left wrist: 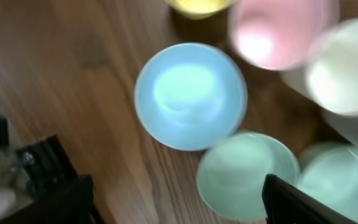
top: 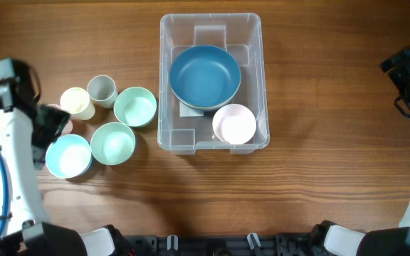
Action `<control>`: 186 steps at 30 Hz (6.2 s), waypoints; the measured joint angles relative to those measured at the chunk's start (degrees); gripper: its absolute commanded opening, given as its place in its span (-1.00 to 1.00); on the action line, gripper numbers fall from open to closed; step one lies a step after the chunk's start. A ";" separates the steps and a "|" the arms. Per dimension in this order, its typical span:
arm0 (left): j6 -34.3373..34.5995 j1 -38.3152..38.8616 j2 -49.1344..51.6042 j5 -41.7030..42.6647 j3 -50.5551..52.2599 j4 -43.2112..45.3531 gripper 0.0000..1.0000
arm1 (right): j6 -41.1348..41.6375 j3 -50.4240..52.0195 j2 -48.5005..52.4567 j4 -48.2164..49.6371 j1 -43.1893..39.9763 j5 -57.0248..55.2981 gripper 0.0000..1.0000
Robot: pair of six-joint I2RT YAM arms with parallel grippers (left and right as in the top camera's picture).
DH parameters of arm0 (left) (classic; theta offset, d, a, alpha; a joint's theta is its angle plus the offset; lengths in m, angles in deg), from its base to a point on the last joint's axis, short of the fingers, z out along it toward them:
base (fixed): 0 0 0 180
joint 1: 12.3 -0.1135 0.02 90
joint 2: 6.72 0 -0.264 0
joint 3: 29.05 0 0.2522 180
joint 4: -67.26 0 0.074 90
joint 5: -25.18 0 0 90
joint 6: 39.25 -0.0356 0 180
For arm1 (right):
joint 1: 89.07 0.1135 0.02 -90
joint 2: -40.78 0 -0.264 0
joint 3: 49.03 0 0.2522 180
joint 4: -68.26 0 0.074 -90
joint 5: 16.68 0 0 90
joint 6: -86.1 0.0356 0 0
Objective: Pack container
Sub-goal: 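Reach the left gripper to the light blue bowl and grasp its rim, then carry the light blue bowl into the pink bowl in the container, then move the left gripper to the mint green bowl and grasp its rim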
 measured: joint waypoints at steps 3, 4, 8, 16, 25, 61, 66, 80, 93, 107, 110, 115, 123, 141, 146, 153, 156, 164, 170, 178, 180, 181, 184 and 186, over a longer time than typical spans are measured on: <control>0.00 -4.61 0.11 1.29 6.64 4.98 0.72 | 0.00 0.00 0.00 0.00 0.00 0.00 0.99; -0.02 -5.62 0.20 1.70 8.87 6.54 0.69 | 0.00 0.00 0.00 -0.02 0.00 0.00 0.99; -0.07 -8.24 0.22 3.80 16.81 13.81 0.53 | 0.00 0.00 0.00 -0.02 0.00 0.00 0.99; -0.13 -11.61 0.28 5.44 29.18 24.79 -0.30 | 0.00 0.00 0.00 -0.02 0.00 0.00 1.00; -0.63 -12.33 0.31 4.79 31.12 27.80 -0.46 | 0.00 0.00 0.00 -0.02 0.00 0.00 0.99; -1.77 -12.33 0.17 3.15 31.95 29.90 -0.92 | 0.00 0.00 0.00 -0.02 0.00 0.00 1.00; -1.79 -12.33 -3.67 3.19 31.67 21.99 -0.92 | 0.00 0.00 0.00 -0.02 0.00 0.00 0.99; -11.37 -4.57 -28.74 10.95 12.04 15.52 -0.92 | 0.02 0.00 0.00 -0.04 0.00 0.00 0.99; -17.27 36.79 -12.24 24.13 8.39 40.59 -0.92 | 0.00 0.00 0.04 -0.02 0.00 0.00 0.99; -17.62 53.27 10.19 21.66 8.48 38.51 -0.60 | 0.00 0.00 0.04 -0.02 0.00 0.00 0.99; -17.77 54.75 10.19 21.51 8.46 38.56 -0.42 | 0.00 0.00 0.04 -0.02 0.00 0.00 0.99; -18.12 54.71 10.14 21.51 6.25 35.87 -0.34 | 0.00 0.00 0.07 -0.02 0.00 0.00 0.99; -17.92 43.08 2.82 19.93 0.22 25.22 -0.49 | 0.00 0.00 0.09 -0.02 0.00 0.00 0.99; -20.11 53.16 10.86 24.74 -0.20 29.94 -0.91 | 0.00 0.00 0.09 0.00 0.00 0.00 1.00; -20.11 55.15 16.09 24.52 -0.17 30.14 -0.90 | 0.00 0.00 0.09 -0.02 0.00 0.00 0.99; -20.09 55.58 23.02 24.17 -0.17 31.76 -0.92 | 0.00 0.00 0.09 -0.02 0.00 0.00 0.99; -20.09 55.74 23.50 24.13 -0.20 31.76 -0.92 | 0.00 0.00 0.09 -0.02 0.00 0.00 0.99; -19.65 55.01 17.94 21.53 -1.73 22.80 -0.47 | 0.00 0.00 0.09 0.00 0.00 0.00 0.99; -13.81 47.32 2.91 9.79 -5.66 12.15 0.04 | 0.00 0.00 0.09 -0.02 0.00 0.00 0.99; -9.25 20.96 -4.92 2.69 -5.55 2.27 0.08 | 0.00 0.00 0.09 -0.02 0.00 0.00 0.99; -9.42 15.26 -4.55 3.56 -3.48 3.13 0.04 | 0.02 0.00 0.09 -0.02 0.00 0.00 0.99; -9.75 12.48 -4.50 4.55 -1.51 4.02 0.04 | 0.00 0.00 0.09 -0.02 0.00 0.00 0.99; -10.38 6.99 -3.93 7.56 4.52 6.23 0.11 | 0.00 0.00 0.09 -0.02 0.00 0.02 0.99; -10.69 4.76 -3.85 9.29 9.29 9.09 0.16 | 0.00 0.00 0.09 -0.04 0.00 0.00 1.00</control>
